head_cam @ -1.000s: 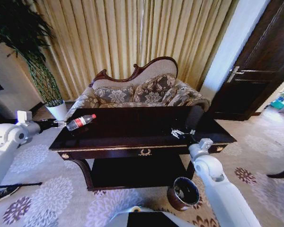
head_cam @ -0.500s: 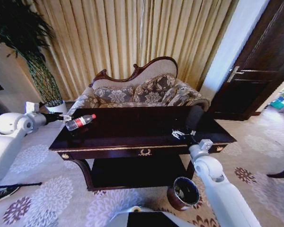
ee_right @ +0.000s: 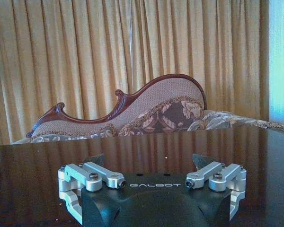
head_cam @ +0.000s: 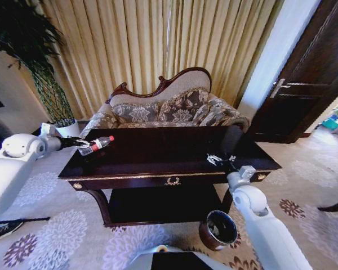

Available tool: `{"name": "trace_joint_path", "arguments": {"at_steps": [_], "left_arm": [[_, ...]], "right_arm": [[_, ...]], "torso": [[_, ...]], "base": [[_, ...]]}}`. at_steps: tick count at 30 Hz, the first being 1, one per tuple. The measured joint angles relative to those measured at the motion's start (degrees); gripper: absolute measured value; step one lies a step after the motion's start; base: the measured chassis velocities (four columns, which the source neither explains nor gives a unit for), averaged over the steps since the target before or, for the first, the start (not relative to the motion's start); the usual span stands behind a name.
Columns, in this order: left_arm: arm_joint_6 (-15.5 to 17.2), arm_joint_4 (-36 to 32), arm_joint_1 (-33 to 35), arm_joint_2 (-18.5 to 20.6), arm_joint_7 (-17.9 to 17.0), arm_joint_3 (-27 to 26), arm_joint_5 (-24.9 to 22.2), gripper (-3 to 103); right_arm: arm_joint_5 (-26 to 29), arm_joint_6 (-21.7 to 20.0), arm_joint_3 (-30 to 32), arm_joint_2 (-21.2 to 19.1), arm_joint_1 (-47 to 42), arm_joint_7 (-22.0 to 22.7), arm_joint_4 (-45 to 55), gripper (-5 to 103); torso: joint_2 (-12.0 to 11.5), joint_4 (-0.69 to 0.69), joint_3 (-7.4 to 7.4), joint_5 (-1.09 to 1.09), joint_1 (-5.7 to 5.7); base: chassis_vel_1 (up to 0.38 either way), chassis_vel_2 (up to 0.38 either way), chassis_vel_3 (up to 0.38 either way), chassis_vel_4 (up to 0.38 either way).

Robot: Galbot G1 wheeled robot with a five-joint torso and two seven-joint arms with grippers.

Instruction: Move to the front of the table and place the trash on the table into the trash bin.

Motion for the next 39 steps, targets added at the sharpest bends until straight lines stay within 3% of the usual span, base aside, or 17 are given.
{"name": "trace_joint_path", "arguments": {"at_steps": [13,16,19,22,28,39], "left_arm": [[0.0,-0.7,0.1,-1.2,0.2,-0.1,0.1,103],[0.0,-0.7,0.6,-1.2,0.4,-0.6,0.1,96],[0.0,-0.8,1.1,-1.0,0.8,-1.1,0.1,82],[0.0,-0.8,1.2,-1.0,0.9,-1.4,0.0,76],[0.0,-1.0,2.2,-0.5,1.9,-2.7,0.0,49],[-0.2,-2.3,5.6,-0.2,2.5,-5.7,0.0,26]], "right_arm": [[0.1,0.9,-0.2,-0.1,0.3,0.0,-0.6,100],[0.2,1.1,-0.2,-0.1,0.3,0.0,-0.9,100],[0.3,1.1,-0.3,-0.1,0.5,0.0,-1.0,100],[0.3,1.1,-0.3,-0.1,0.6,0.0,-1.1,100],[0.4,1.2,-0.1,-0.4,0.7,0.0,-1.3,100],[0.5,1.2,0.7,-0.9,0.3,0.0,-0.9,100]], "torso": [[0.0,-0.01,0.0,0.0,0.0],[0.0,-0.01,0.0,0.0,0.0],[0.0,0.0,0.0,0.0,0.0],[0.0,0.0,0.0,0.0,0.0],[0.0,-0.01,-0.01,0.01,0.0],[0.0,-0.02,-0.01,0.02,0.0]], "base": [[0.0,0.0,0.0,0.0],[0.0,0.0,0.0,0.0],[0.0,0.0,0.0,0.0],[0.0,0.0,0.0,0.0],[0.0,0.0,0.0,0.0],[0.0,0.0,0.0,0.0]]}}
